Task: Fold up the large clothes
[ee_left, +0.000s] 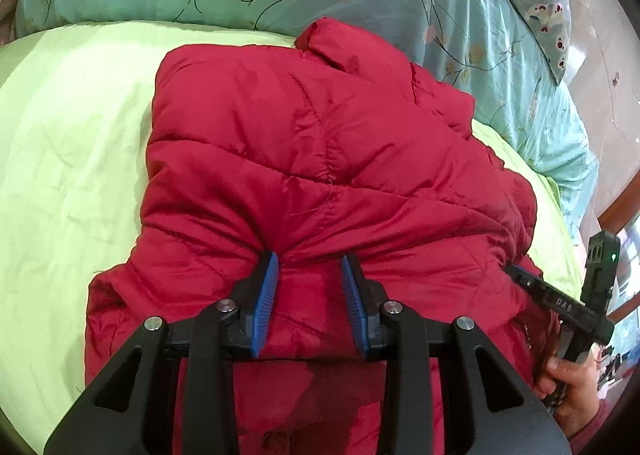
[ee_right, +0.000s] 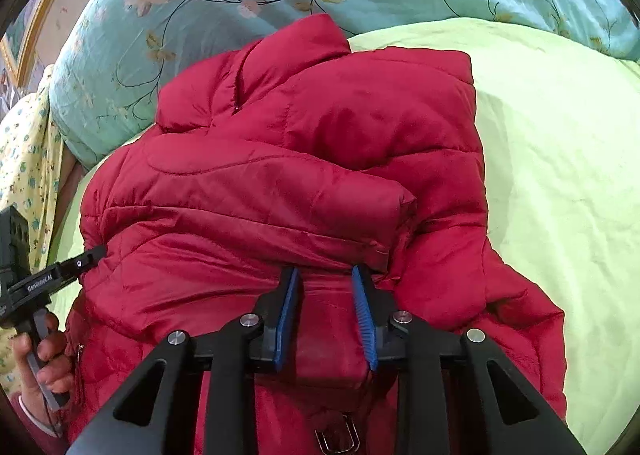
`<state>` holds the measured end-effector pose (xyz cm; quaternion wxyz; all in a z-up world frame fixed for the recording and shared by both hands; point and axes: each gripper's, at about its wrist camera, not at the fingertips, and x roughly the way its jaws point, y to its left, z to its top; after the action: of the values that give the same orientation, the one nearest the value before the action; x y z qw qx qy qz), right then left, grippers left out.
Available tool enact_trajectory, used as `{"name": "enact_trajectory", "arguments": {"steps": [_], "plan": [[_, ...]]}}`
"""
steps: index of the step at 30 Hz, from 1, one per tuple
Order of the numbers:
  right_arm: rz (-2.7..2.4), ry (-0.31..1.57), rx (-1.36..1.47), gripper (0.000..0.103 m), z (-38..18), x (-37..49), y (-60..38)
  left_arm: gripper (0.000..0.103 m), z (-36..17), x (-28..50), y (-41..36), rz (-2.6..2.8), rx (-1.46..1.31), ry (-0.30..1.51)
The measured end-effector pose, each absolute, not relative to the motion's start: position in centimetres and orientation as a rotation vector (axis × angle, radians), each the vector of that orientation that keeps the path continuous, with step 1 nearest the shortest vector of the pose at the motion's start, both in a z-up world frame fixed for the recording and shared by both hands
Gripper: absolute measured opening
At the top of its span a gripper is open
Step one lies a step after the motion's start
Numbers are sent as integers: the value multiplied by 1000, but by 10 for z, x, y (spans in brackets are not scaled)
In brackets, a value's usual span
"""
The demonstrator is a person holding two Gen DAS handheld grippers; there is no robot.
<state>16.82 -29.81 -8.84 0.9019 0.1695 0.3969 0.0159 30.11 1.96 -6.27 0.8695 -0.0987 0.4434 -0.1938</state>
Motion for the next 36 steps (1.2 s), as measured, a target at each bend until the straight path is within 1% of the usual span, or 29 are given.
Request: {"name": "enact_trajectory", "arguments": {"steps": [5,8,11,12,15,17,19,21,30,35,36], "plan": [[49,829,378,27,-91,171,-302,32,-46,286,22,-376,-236,922],[51,828,381,27,-90,171,-304,32,-36,258,26,-354,-223,894],[48,823,373,28,-87,169,-302,32,-39,234,38,-326,-234,899],[48,825,373,31,-86,169,-303,32,-41,228,44,-317,-246,905],[34,832,353,32,-80,167,-298,32,-46,212,59,-306,-280,914],[37,829,354,38,-74,162,-294,32,-45,202,65,-293,-281,914],[50,814,380,48,-68,154,-293,32,-42,191,70,-288,-283,903],[64,805,403,52,-64,145,-292,32,-39,179,74,-287,-286,899],[90,793,441,53,-61,103,-289,32,-38,150,81,-273,-305,906],[111,813,484,56,-65,76,-290,32,-41,139,87,-259,-312,920],[119,812,490,59,-64,68,-289,32,-41,136,89,-257,-312,922]]}}
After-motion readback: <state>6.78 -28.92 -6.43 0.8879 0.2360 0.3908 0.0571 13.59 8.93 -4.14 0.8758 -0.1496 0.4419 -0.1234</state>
